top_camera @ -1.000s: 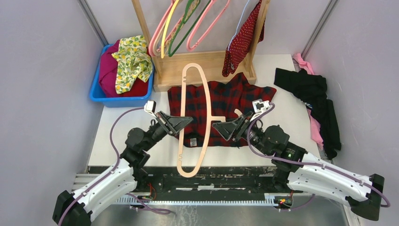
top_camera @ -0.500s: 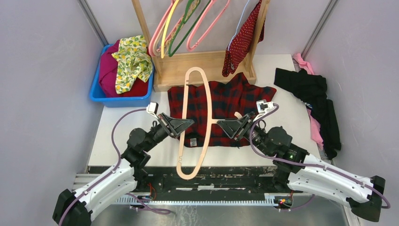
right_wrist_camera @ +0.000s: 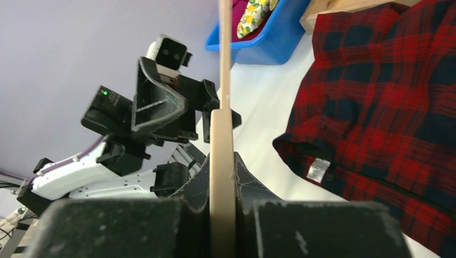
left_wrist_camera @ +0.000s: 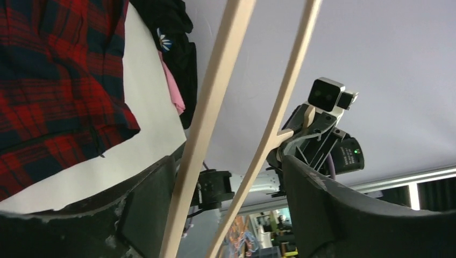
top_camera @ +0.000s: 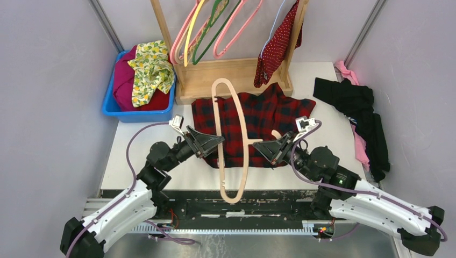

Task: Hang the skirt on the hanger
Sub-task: Pick up the hanger at the center of the board, then hang the skirt on the hanger.

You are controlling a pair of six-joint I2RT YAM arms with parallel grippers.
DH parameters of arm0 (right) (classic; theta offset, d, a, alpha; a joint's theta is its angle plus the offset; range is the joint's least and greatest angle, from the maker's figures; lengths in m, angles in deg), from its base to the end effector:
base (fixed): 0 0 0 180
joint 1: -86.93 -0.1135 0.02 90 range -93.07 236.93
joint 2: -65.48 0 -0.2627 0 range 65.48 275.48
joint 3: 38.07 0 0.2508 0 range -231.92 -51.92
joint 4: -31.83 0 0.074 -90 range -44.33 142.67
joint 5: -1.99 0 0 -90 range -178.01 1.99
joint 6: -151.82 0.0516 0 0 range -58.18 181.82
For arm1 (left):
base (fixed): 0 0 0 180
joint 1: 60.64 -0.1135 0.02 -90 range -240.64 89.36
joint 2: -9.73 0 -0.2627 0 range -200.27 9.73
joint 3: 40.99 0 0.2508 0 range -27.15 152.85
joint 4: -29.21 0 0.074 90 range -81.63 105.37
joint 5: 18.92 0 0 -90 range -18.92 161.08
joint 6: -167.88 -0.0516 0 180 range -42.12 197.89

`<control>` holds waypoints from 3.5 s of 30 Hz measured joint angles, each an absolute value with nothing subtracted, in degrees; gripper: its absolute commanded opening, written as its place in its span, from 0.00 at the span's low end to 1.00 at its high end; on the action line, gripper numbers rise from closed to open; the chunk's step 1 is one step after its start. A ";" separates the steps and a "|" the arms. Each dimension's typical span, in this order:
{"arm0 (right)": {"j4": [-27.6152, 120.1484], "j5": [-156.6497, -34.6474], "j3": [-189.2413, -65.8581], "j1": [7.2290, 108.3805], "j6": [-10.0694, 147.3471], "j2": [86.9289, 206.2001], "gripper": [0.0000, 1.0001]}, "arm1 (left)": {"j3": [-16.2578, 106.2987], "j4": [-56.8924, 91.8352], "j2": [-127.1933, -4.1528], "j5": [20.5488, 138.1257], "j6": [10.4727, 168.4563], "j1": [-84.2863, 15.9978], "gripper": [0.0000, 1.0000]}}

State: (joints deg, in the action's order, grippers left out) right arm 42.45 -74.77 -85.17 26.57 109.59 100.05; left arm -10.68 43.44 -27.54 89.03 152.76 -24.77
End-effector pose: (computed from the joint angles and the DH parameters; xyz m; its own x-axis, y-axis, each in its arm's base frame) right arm 0.0957 0.1442 0.3211 -0.5316 0.5232 -0.6661 -0.5048 0.4358 0.7452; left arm 0.1382 -0.1195 0.2578 -0.7505 -0.5906 -0.2964 0.3090 0.0828 -0.9474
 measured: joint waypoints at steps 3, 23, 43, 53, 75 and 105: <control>48.79 -74.97 -86.00 26.60 109.90 96.60 0.01 | -6.72 36.12 -27.35 89.23 149.28 -24.77 0.99; 100.26 -77.46 -98.11 26.66 113.22 80.05 0.02 | 15.94 -9.14 -55.63 63.52 119.38 -9.23 0.99; 107.97 -86.14 -97.06 26.70 113.22 77.89 0.02 | 32.49 -20.75 -79.94 36.88 111.25 -3.28 0.84; 110.16 -86.16 -97.10 26.70 113.02 77.89 0.02 | 32.44 -20.97 -80.00 38.15 108.12 -4.02 0.62; 110.62 -88.08 -96.97 26.70 113.11 77.89 0.02 | 32.33 -21.36 -83.13 43.00 106.29 -5.73 0.89; 104.72 -90.60 -90.35 26.70 115.73 78.26 0.02 | 35.35 -23.59 -80.55 40.79 103.25 -7.32 0.03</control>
State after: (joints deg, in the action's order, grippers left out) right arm 104.72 -90.60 -90.35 26.70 115.73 78.26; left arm 35.35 -23.59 -80.55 40.79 103.25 -7.32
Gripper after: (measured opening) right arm 0.090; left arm 0.054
